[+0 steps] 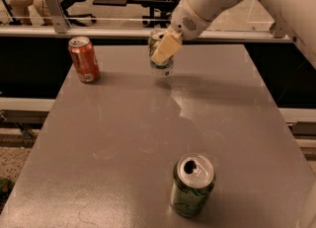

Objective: Move 7up can near coke can

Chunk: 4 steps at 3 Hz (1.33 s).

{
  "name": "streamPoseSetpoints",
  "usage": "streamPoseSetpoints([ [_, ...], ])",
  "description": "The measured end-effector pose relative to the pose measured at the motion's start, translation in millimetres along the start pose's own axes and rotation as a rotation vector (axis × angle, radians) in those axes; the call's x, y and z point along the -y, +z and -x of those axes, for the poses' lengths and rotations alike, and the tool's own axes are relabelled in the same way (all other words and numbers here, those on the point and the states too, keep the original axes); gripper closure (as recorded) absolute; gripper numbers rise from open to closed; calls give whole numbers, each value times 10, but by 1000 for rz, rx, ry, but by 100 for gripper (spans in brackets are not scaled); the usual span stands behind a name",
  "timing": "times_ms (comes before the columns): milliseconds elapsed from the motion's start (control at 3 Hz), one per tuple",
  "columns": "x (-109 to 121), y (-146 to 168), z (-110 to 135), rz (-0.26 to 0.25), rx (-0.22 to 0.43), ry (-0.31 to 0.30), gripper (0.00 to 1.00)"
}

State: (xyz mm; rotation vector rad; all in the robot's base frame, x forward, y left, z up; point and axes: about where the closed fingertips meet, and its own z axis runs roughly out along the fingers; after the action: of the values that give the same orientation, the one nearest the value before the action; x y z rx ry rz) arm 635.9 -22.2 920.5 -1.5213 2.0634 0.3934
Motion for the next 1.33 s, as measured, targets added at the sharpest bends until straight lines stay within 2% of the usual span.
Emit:
streamPoseSetpoints([
  [667, -252, 392, 669, 70, 22, -111, 100],
  [1333, -460, 816, 1030, 120, 10, -147, 100],
])
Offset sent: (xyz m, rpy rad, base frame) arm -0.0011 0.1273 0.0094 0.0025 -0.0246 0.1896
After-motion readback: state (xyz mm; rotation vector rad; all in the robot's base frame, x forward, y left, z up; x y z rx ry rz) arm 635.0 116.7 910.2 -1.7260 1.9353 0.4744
